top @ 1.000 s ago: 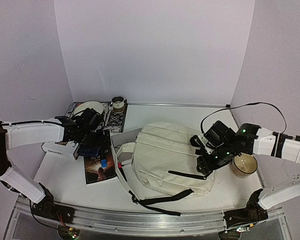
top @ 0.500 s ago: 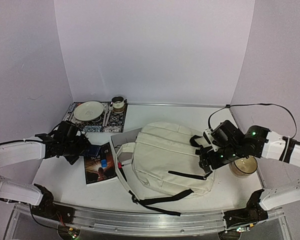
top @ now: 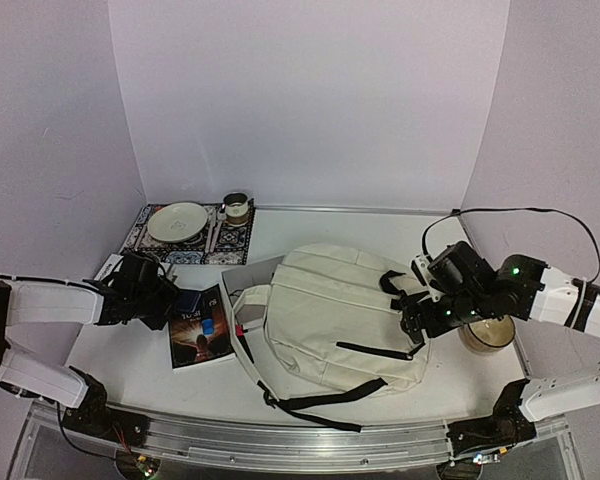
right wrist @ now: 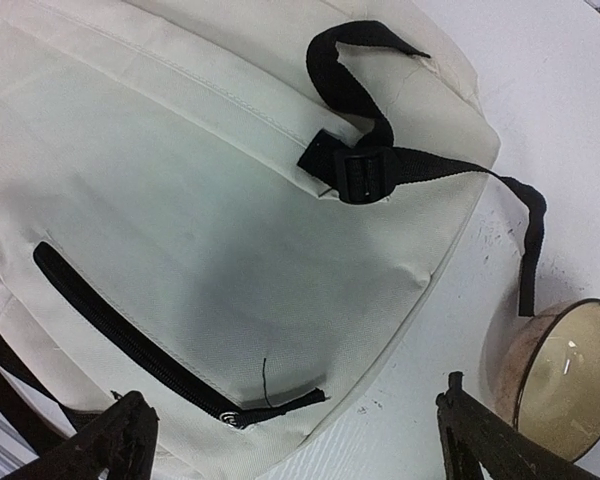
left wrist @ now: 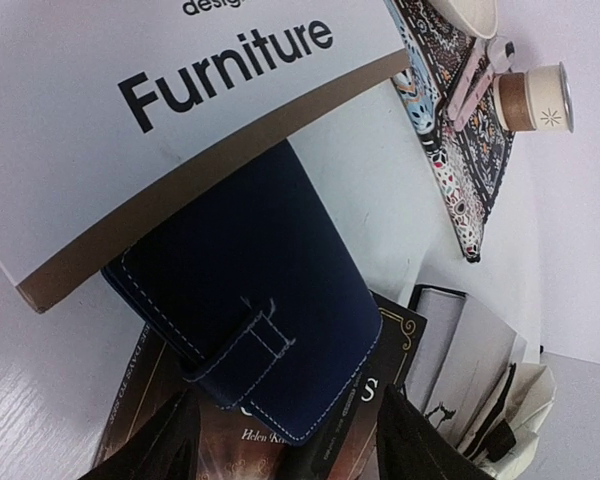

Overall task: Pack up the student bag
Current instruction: Pick up the card case from the book.

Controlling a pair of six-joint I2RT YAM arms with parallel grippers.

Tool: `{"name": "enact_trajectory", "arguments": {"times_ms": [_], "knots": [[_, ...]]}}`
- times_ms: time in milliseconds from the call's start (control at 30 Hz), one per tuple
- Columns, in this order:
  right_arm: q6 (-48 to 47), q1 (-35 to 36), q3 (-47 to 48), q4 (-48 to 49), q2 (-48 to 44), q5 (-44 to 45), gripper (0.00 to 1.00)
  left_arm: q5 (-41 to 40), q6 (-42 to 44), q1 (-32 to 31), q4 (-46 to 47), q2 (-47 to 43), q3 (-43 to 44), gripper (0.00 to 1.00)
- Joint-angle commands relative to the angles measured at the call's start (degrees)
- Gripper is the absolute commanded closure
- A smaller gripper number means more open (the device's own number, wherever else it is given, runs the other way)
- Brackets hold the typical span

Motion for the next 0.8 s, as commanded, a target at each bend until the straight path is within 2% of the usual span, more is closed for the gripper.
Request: {"name": "enact_trajectory", "arguments": {"times_ms": [0, 467, 633, 767], "knots": [[-0.87, 0.09, -0.81, -1.49, -1.08, 1.64, 0.02, -0.30, -2.51, 0.46, 4.51, 2.71, -0.09, 0.39], [-2.19, 0.02, -1.23, -1.18, -0.31, 1.58, 0.02, -1.88, -4.75, 0.91, 8.45, 12.14, -0.59, 0.40], [-2.38, 0.08, -1.25, -1.04, 0.04, 0.78, 0.02, -1.91, -5.02, 0.95, 8.70, 14.14, -0.54, 0.53], [-2.83, 0.07, -1.01, -1.05, 0.03, -0.01, 0.02, -1.75, -4.56, 0.95, 8.77, 13.21, -0.84, 0.67]]}}
